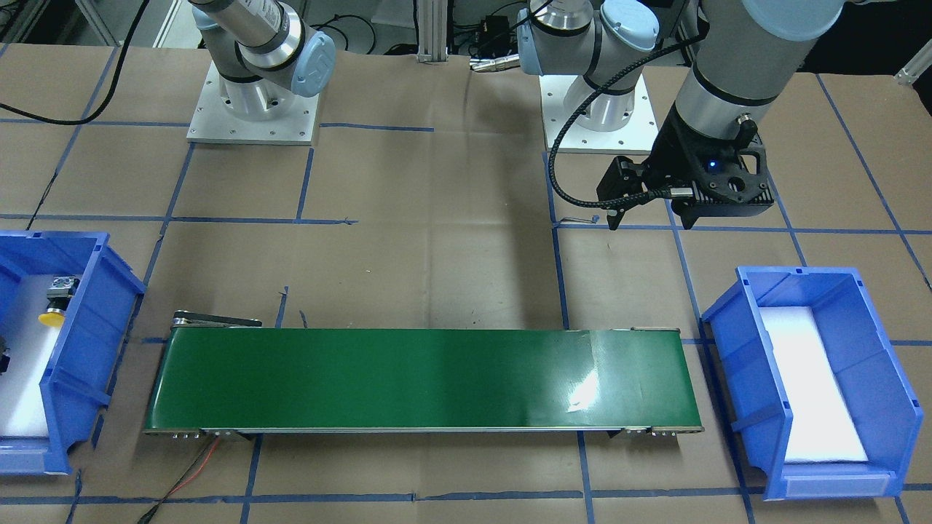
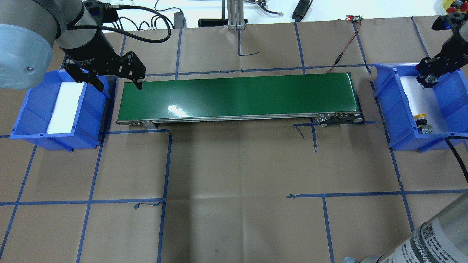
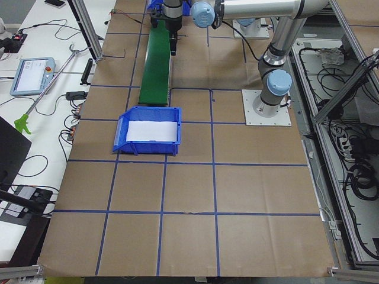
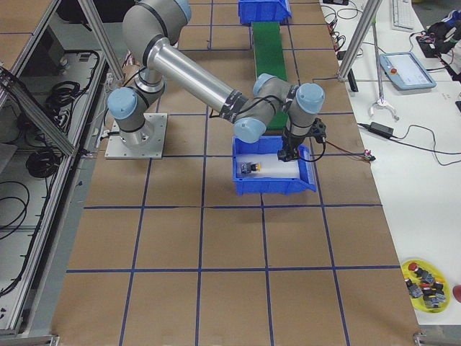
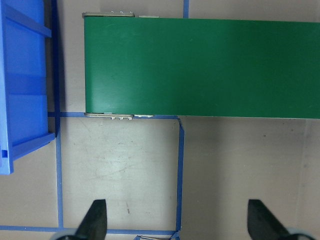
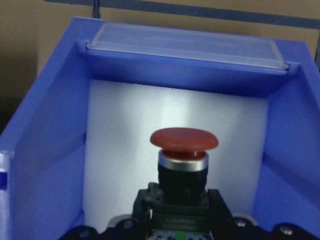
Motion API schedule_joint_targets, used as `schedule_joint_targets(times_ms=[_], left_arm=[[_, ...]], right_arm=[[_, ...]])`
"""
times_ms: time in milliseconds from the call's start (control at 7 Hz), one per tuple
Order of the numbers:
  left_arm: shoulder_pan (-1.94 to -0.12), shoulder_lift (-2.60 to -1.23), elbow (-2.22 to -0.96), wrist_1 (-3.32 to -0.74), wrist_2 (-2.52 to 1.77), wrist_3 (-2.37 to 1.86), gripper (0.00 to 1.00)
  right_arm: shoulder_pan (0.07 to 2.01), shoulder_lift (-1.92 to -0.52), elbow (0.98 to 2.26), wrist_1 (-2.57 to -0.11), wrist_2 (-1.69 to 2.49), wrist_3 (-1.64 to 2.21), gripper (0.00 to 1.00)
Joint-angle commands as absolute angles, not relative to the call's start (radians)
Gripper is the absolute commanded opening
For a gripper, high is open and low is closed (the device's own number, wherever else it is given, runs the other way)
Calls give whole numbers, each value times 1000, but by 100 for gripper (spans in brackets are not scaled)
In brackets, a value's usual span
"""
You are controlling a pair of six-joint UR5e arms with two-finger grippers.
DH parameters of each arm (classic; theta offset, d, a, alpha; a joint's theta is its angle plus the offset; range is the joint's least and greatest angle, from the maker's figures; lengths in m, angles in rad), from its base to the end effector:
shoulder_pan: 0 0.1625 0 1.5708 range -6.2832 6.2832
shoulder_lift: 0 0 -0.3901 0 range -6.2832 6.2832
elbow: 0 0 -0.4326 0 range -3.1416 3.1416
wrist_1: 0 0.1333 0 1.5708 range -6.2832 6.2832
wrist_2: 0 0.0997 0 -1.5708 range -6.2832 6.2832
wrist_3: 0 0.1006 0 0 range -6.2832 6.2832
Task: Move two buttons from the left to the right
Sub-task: 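Carry the red button into the bin and lower it beside the yellow one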
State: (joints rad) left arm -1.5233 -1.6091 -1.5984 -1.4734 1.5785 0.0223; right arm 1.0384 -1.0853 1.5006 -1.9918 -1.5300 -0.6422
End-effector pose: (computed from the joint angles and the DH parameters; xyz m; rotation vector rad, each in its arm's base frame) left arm -0.1063 -0.5551 0.4264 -0.0397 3.1322 -0.0489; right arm -0.2258 -0.6540 0.2330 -0.1709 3.1058 -0.0425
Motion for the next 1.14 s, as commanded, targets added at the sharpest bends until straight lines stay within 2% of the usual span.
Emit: schedule_joint_targets(times_ms=[0, 286, 714, 857, 1000], left_arm=[[-1525, -1609, -1598, -1473, 1578, 23, 100], [-1523, -1609, -1598, -1473, 1578, 23, 100], [-1523, -1609, -1598, -1471, 1578, 21, 100], [-1525, -1609, -1598, -1468, 1578, 21, 100], [-1523, -1609, -1598, -1468, 1578, 21, 100]], right_arm=[[1039, -1054, 1551, -2057, -1528, -641, 4], [1039, -1043, 1558, -2078, -1529, -640, 6], [1039, -1045, 1588, -2071, -1531, -635, 21], [1039, -1045, 1585, -2074, -1526, -638, 82], [1037, -1051, 1580, -2071, -1526, -637, 95]])
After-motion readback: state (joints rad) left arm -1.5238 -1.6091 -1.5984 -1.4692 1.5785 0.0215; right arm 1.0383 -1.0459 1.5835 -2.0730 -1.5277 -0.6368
